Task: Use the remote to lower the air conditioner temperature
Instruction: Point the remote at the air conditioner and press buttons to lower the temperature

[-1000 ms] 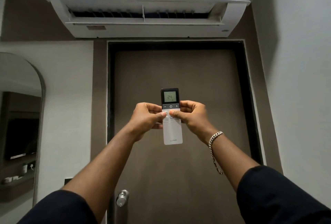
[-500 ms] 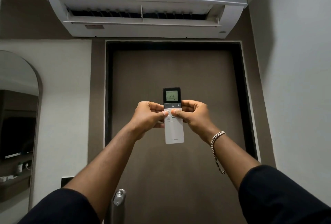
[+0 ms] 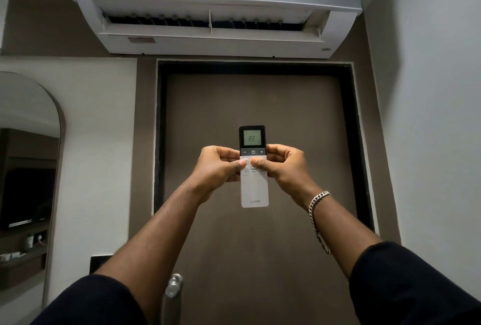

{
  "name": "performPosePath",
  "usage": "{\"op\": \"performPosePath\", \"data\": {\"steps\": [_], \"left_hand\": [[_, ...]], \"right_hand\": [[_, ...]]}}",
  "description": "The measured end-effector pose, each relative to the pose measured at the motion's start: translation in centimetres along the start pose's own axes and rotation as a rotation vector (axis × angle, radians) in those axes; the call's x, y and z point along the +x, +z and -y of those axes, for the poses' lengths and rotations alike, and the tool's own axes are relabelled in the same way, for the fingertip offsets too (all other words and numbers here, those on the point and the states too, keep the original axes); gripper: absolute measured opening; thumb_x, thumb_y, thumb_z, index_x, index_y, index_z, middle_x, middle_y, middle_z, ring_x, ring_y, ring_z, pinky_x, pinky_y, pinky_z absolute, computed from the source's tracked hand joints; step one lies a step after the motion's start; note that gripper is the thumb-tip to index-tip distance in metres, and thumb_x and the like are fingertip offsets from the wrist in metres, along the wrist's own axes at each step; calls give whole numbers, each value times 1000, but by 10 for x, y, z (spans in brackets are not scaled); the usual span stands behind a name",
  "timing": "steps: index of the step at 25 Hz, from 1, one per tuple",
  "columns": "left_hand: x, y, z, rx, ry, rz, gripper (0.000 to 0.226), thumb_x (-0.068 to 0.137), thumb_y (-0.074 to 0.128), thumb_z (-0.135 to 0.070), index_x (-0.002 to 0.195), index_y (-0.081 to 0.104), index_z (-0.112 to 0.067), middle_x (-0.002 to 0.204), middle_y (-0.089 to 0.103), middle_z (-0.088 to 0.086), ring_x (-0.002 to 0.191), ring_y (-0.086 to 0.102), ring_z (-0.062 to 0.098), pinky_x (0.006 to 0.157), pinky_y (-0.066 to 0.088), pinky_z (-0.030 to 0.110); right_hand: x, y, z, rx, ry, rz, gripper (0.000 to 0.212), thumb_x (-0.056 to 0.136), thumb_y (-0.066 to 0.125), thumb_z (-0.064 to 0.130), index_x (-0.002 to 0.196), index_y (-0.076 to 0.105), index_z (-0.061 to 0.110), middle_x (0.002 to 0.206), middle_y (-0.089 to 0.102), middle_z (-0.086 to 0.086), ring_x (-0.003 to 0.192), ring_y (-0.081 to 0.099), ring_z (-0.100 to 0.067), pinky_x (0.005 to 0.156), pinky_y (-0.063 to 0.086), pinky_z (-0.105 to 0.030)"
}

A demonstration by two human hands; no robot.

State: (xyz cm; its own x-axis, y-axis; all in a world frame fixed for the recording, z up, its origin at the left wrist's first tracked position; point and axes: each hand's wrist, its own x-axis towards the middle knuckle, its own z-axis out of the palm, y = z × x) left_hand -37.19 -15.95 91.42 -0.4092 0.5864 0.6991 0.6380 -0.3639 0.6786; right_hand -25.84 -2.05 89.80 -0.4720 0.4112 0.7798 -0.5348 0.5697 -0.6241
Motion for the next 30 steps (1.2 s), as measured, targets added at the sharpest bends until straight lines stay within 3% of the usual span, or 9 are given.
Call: {"op": "performPosePath", "data": {"steps": [3,10,13,25,30], "left_hand": [[-2,0,0,-42,16,0,17,83,70,-8,99,67,-4,88,75,6,78,76,15,59,59,23],[-6,2,-2,-79,29,7,12,82,70,-8,89,65,-16,89,74,4,77,76,13,59,59,23],[-7,5,-2,-80,20,-6,16,82,71,-9,96,65,-10,93,73,7,76,76,14,58,58,22],[-8,8,-5,-87,11,13,26,84,69,-10,108,64,-1,100,73,15,87,75,22,67,62,29],[-7,10,-5,-94,1,-4,21,83,70,-11,103,65,-3,98,74,14,84,76,20,65,62,30]], "right_hand": [[-2,1,1,11,6,4,44,78,79,11,119,64,3,113,74,-15,100,73,-25,87,61,-41],[-6,2,1,-2,-3,-7,43,79,77,12,119,63,4,114,73,-13,100,73,-23,88,61,-41],[-7,1,3,-33,-28,-10,43,79,78,15,119,63,7,113,73,-10,98,73,-18,85,61,-35],[-12,-5,8,-53,-13,-22,49,79,78,17,123,61,4,115,73,-11,102,72,-22,87,61,-40],[-14,-2,11,49,2,-68,13,88,68,14,101,69,14,107,75,-13,89,74,-19,79,63,-35]]}}
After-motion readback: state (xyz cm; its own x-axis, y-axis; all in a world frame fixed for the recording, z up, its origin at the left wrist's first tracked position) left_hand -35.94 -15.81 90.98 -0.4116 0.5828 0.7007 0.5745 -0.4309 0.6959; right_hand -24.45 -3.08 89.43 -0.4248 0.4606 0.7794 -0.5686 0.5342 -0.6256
